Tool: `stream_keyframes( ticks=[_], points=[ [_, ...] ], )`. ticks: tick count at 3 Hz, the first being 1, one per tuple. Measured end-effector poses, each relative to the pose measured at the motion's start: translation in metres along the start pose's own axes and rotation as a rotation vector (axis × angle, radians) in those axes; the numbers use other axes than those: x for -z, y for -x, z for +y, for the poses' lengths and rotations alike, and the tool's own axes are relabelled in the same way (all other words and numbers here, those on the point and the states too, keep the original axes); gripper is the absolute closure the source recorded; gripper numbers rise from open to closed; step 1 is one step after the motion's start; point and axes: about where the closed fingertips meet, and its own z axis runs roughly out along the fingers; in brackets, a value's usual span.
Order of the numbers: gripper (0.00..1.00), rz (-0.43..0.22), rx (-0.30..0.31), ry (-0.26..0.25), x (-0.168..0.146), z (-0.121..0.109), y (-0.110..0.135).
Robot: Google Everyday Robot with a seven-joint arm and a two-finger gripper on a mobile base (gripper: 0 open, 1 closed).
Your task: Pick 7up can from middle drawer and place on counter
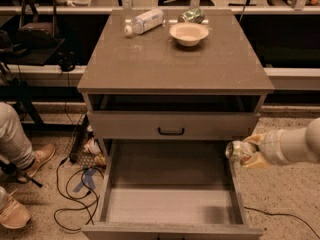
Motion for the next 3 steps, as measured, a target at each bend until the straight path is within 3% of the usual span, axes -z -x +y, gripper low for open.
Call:
stream_keyframes(
  ticks=[1,2,3],
  points=[
    [1.00,0.001,0.076,-0.143,0.086,-0.060,0.008],
    [1.00,0.001,0.078,-0.143,0.087,-0.061,0.008],
    [1.00,0.009,0.120,-0.188,0.124,-0.083,0.015]
  ],
)
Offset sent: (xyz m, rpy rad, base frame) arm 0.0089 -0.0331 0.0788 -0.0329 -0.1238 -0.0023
